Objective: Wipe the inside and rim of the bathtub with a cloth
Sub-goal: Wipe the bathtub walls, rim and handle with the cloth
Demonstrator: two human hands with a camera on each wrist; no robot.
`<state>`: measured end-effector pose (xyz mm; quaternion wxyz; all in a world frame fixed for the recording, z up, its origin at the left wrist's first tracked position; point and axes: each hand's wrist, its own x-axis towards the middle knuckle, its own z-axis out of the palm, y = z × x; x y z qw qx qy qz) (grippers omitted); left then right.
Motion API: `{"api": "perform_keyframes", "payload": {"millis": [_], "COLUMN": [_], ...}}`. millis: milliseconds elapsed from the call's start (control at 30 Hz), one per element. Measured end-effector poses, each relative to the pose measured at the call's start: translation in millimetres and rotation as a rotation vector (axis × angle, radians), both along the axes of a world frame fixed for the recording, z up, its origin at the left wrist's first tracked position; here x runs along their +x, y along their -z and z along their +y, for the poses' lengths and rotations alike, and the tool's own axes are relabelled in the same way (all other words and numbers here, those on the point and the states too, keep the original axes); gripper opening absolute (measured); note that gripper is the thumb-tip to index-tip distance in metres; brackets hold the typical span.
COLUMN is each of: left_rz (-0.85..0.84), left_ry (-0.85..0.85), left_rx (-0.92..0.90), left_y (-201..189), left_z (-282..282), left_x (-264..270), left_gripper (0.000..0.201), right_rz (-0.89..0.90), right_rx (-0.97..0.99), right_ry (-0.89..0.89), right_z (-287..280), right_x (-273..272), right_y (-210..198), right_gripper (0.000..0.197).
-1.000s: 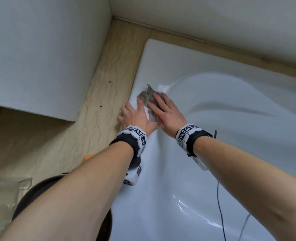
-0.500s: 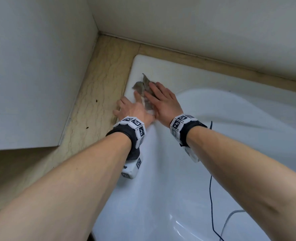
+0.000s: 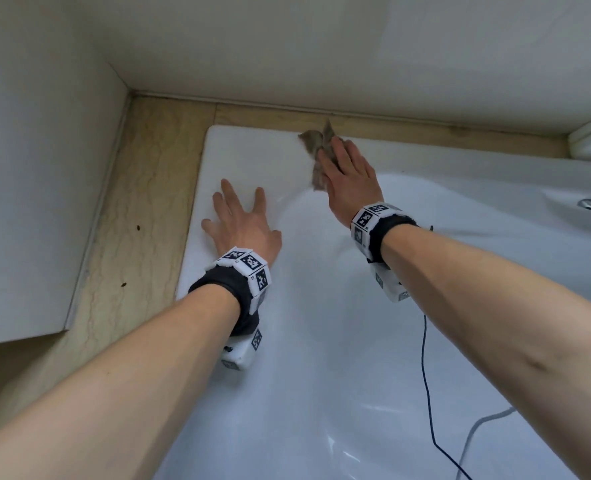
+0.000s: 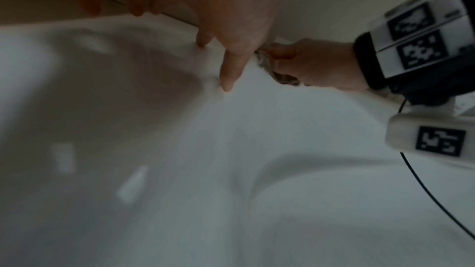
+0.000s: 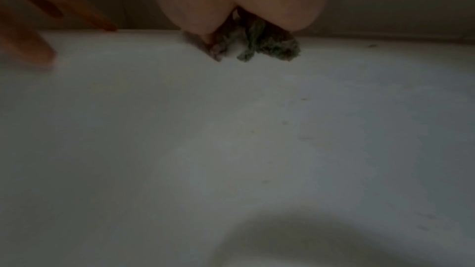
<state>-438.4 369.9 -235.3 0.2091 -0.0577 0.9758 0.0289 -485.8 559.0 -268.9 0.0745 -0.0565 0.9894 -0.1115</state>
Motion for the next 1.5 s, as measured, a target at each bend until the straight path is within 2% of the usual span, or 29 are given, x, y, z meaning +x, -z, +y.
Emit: {"api": "perform_keyframes", "payload": {"millis": [133, 233, 500, 700, 833, 1000, 1233, 1367, 1433, 1500], "left_rz": [-0.005, -0.001, -0.029, -0.077, -0.144, -0.198, -0.228, -0.291, -0.330, -0.366], "left_ry": [0.020, 0.099, 0.220, 0.273, 0.236, 0.180, 0.145, 0.130, 0.124, 0.127], "left_rx": [0.053, 0.045, 0.049, 0.121, 0.134, 0.139, 0.127, 0.098, 0.093, 0.094], "left_y": [4.2, 9.0, 12.0, 21.5, 27.2, 26.0, 24.5, 26.4, 26.3, 26.5], "left_z": [31.7, 45.9, 61.9, 61.7, 66.5, 76.6, 83.3, 85.8, 89.6, 95.0], "left_x": [15.2, 29.3, 59.2, 80.8, 104.6, 127.7, 179.3, 212.0, 225.6, 238.2], "left_gripper": [0.085, 0.085, 0.082, 0.075, 0.075, 0.075, 0.073, 0.072, 0.071, 0.070], "right_rz": [-0.006, -0.053, -0.151, -0.188, -0.342, -0.368, -0.505, -0.614, -0.684, -0.792], "right_rx": [0.074, 0.120, 0.087, -0.015, -0.219, -0.290, -0.403, -0.481, -0.560, -0.599], "right_ry": [0.049, 0.096, 0.299, 0.356, 0.262, 0.310, 0.575, 0.755, 0.808, 0.772], "right_z": [64.8, 104.0, 149.7, 139.6, 122.6, 114.7, 130.4, 135.8, 134.1, 130.6], "right_x": [2.1, 5.1, 31.8, 72.8, 128.0, 179.5, 253.1, 303.7, 329.9, 355.3], "right_y": [-3.8, -10.6, -26.2, -29.5, -9.7, 7.5, 30.0, 42.3, 38.9, 29.4], "right_gripper": [0.069, 0.066, 0.074, 0.061, 0.043, 0.033, 0.039, 0.048, 0.043, 0.036]}}
